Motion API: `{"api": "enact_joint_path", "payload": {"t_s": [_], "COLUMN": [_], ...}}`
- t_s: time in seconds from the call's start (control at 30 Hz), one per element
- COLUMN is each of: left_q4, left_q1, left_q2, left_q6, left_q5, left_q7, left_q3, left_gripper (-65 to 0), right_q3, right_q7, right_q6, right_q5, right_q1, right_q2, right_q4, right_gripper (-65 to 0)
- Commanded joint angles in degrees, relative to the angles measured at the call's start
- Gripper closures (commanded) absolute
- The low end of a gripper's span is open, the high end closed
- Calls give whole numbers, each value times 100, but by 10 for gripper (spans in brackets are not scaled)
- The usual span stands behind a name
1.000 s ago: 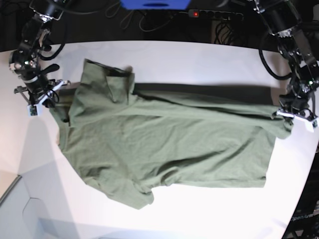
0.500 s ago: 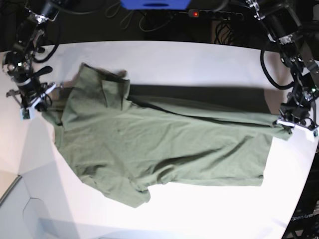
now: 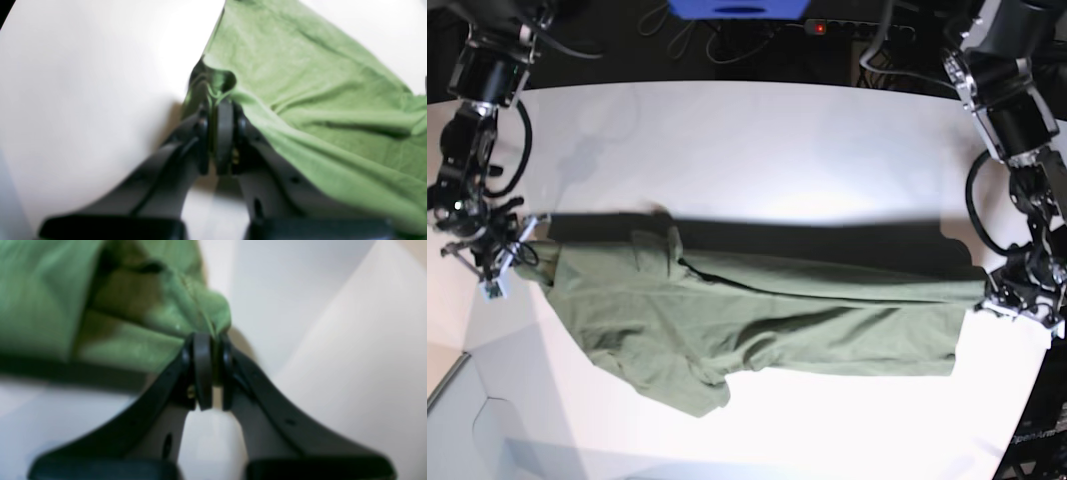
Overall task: Layout the t-shirt on the table in an organized manner, then fold the t-shirt properly
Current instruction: 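Lift the held edge with both grippers and drag it outward to straighten, then lower the shirt edge flat and shift the right gripper along it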
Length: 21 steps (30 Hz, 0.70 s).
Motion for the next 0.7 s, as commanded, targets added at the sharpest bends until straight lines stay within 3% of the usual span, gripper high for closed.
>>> {"api": "enact_joint_path", "payload": {"t_s": [0.0, 0.13, 0.33, 0.67], "left_q4": [94, 156, 1263, 2116], "left_q1": [-7, 353, 1153, 1918], "left_q2": [-141, -141, -114, -114], "left_q6": [50, 50, 41, 41], "left_q5": [82, 74, 56, 47], "left_q7": [-140, -307, -263, -246], "left_q3": [-49, -49, -374, -831], "left_gripper": [0, 0, 0, 0], "right_q3": [35, 61, 70, 61], "right_q7": [132, 203, 203, 141], "right_q6": [-73, -73, -73, -73], "right_q5": [-24, -15, -15, -15], "right_q1": [-23, -524, -1307, -1843], "right_q2": [107, 10, 2, -25], "right_q4": [244, 762, 1782, 2890], "right_gripper": [0, 0, 0, 0]}}
